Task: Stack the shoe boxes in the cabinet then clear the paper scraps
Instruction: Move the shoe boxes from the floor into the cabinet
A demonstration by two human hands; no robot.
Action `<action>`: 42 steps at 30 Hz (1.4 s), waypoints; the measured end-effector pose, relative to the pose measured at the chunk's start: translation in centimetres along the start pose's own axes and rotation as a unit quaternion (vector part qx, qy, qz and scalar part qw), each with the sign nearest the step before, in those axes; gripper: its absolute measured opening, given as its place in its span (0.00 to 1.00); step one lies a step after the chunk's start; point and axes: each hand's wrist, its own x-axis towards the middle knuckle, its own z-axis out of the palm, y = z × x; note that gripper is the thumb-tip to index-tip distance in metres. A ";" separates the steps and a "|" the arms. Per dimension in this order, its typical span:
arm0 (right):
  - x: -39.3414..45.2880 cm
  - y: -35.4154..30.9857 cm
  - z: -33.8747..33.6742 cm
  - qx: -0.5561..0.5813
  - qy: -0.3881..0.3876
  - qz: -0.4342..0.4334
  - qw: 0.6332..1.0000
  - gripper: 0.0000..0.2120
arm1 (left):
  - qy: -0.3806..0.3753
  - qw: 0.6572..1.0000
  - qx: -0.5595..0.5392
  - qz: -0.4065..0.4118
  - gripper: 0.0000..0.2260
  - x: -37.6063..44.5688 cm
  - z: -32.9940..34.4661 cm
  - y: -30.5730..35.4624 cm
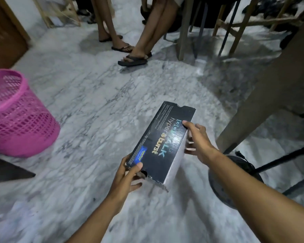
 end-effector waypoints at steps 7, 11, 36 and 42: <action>-10.1 -4.1 10.3 -0.076 -0.176 -0.104 0.976 0.36 | 0.050 0.998 -0.014 0.028 0.32 -5.9 -10.2 8.6; -16.2 -6.1 16.8 -0.116 -0.280 -0.138 0.943 0.40 | 0.067 0.994 -0.005 0.088 0.32 -10.2 -16.0 13.6; -46.0 -17.7 46.6 0.009 -0.583 -0.268 0.767 0.20 | 0.524 0.761 -0.053 0.379 0.26 -39.7 -44.2 38.2; -50.2 -25.6 56.0 -0.011 -0.583 -0.219 0.782 0.19 | 0.607 0.631 0.155 0.457 0.30 -41.4 -45.0 39.9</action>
